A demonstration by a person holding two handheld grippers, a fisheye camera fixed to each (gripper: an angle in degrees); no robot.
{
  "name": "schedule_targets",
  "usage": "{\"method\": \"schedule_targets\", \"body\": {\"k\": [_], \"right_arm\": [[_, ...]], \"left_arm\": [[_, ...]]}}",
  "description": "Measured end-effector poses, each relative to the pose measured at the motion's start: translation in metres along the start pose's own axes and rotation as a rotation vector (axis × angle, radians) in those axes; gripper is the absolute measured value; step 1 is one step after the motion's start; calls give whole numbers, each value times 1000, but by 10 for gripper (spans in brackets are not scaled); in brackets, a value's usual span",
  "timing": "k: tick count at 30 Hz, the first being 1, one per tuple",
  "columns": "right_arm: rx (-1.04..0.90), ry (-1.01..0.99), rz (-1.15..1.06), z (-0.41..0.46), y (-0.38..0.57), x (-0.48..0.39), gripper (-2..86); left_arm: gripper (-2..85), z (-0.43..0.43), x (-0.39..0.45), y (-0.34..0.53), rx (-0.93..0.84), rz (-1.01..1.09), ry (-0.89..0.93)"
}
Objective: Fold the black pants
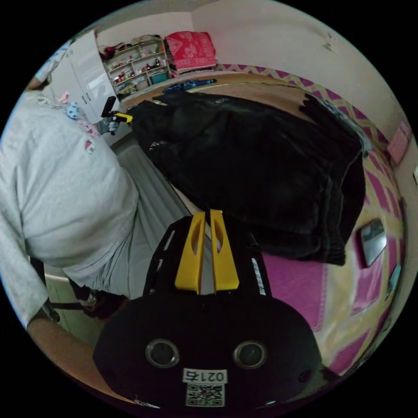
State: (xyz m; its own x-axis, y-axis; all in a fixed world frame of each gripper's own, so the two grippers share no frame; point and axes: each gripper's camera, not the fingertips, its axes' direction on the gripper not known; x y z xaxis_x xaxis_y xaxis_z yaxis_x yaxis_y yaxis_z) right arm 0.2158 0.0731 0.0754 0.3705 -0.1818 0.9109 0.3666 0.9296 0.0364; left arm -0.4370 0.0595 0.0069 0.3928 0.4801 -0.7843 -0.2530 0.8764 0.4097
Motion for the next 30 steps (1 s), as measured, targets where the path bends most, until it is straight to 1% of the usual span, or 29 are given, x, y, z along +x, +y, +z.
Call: {"method": "schedule_targets", "body": {"k": [2,3,5,6,8,10,11,13,14,16,19,23,26,27,28,29,30], "right_arm": [[6,-14,19,-6,5,5,9],[-9,-10,12,-12,5,4,18],[-39,-34,-31,-25,2,3,33],[-14,-69,-52,-40,0,7,42],[120,-79,-35,-68,-4,21,48],[262,13,47,-92,-17,52,88],[272,53,85,-93,-23,63,95],[214,231,266,-85,-46,115,117],[200,260,312,-82,-51,129,119],[142,303,492,-68,-59,189,129],[58,334,641,-53,-63,252,142],[90,239,771,-49,-58,307,161],[91,71,813,-39,-52,342,139],[53,-18,792,-32,-54,350,95],[11,-67,777,-27,-58,355,61],[5,-58,781,-27,-58,355,49],[5,-61,769,-29,-60,356,32]], "left_arm": [[-9,-8,-5,9,67,-57,39],[-9,-12,-4,11,82,-53,31],[-7,-38,1,14,184,-52,2],[-7,-44,2,14,207,-55,-8],[0,-64,5,6,257,-57,-104],[15,-67,3,-9,245,-55,-175],[26,-66,-2,-22,236,-62,-204],[37,-58,-13,-43,221,-63,-201],[41,-49,-22,-57,202,-77,-192],[46,-35,-36,-76,185,-96,-201],[64,-11,-61,-102,124,-131,-221],[103,14,-94,-130,35,-203,-237],[107,28,-117,-143,-17,-281,-272],[97,31,-121,-144,-35,-304,-289],[79,37,-131,-146,-74,-370,-322],[30,42,-138,-147,-118,-442,-371],[6,42,-139,-148,-110,-441,-368]]}}
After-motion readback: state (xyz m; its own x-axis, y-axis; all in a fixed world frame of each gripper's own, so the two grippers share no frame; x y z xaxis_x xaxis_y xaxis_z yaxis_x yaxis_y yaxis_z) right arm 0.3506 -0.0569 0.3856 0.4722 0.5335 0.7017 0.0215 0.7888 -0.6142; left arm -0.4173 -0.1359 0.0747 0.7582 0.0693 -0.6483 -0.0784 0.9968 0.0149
